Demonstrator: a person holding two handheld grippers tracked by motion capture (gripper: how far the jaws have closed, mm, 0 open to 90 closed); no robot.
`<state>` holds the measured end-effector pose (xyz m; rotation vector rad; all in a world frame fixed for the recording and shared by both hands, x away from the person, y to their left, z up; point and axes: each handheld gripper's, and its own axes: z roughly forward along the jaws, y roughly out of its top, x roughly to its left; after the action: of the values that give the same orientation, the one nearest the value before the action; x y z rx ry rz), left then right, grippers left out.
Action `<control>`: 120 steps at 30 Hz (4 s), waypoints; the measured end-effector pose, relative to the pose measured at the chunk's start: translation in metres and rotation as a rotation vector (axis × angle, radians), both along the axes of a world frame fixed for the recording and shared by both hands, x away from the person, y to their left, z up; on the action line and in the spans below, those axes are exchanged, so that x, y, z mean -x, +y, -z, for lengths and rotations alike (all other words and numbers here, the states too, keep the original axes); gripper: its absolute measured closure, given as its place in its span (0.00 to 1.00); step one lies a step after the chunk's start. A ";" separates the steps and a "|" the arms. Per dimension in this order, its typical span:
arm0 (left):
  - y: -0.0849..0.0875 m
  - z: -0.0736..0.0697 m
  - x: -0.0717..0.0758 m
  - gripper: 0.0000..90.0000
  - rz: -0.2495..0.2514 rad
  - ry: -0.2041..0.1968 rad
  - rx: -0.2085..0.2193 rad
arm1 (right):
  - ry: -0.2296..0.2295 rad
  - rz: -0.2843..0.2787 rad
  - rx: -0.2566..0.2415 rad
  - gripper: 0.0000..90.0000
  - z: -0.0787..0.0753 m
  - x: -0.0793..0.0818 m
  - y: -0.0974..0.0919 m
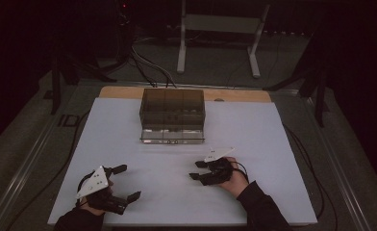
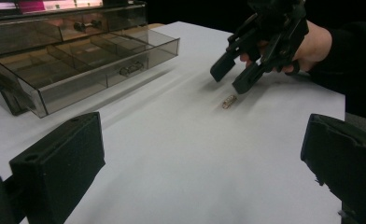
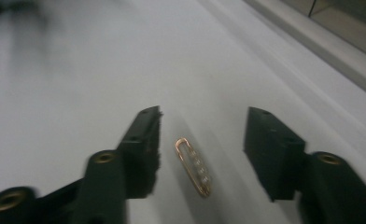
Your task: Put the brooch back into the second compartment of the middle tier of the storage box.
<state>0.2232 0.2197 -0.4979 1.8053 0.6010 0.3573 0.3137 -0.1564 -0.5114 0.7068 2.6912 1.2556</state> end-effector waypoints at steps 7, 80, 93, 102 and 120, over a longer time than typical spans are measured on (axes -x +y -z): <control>0.000 0.000 0.000 0.00 0.001 0.000 -0.009 | 0.026 -0.020 0.019 0.64 0.004 0.000 0.002; -0.003 0.005 -0.001 0.00 0.001 0.015 -0.012 | 0.008 -0.051 0.037 0.95 -0.028 0.003 0.008; -0.002 0.003 -0.001 0.00 0.001 0.014 -0.001 | -0.008 -0.056 0.026 0.95 -0.044 -0.004 0.012; 0.000 0.003 -0.001 0.00 -0.006 0.009 0.003 | -0.027 -0.056 0.002 0.95 -0.056 -0.009 0.015; -0.001 0.004 0.000 0.00 -0.005 0.009 -0.011 | -0.046 -0.057 -0.018 0.95 -0.072 -0.020 0.022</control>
<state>0.2236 0.2186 -0.5016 1.8169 0.6113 0.3566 0.3332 -0.1345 -0.4390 0.6001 2.6843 1.2941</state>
